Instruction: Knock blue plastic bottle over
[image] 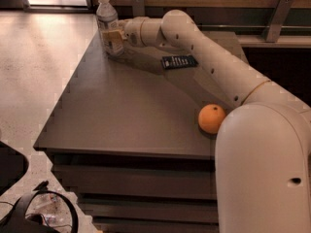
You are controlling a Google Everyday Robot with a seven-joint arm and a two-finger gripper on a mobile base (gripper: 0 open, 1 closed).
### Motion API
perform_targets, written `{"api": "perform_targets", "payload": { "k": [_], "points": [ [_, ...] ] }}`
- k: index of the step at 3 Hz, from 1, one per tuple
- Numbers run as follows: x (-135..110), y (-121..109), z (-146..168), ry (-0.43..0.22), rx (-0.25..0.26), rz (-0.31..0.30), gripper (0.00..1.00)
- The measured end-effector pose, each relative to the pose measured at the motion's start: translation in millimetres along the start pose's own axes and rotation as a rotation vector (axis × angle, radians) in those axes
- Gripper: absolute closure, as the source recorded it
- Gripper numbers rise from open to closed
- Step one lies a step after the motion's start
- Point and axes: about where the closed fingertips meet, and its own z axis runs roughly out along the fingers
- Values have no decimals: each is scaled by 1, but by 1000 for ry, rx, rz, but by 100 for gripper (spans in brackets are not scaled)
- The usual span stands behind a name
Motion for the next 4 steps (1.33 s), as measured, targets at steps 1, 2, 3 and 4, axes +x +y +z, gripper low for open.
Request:
{"api": "perform_targets", "payload": {
  "k": [1, 2, 3, 4],
  "points": [
    [-2, 0, -4, 28, 4, -5, 100],
    [-9, -4, -23, 104, 28, -14, 100],
    [-12, -4, -40, 202, 42, -21, 100],
    [-13, -2, -50, 302, 45, -38, 100]
  ]
}}
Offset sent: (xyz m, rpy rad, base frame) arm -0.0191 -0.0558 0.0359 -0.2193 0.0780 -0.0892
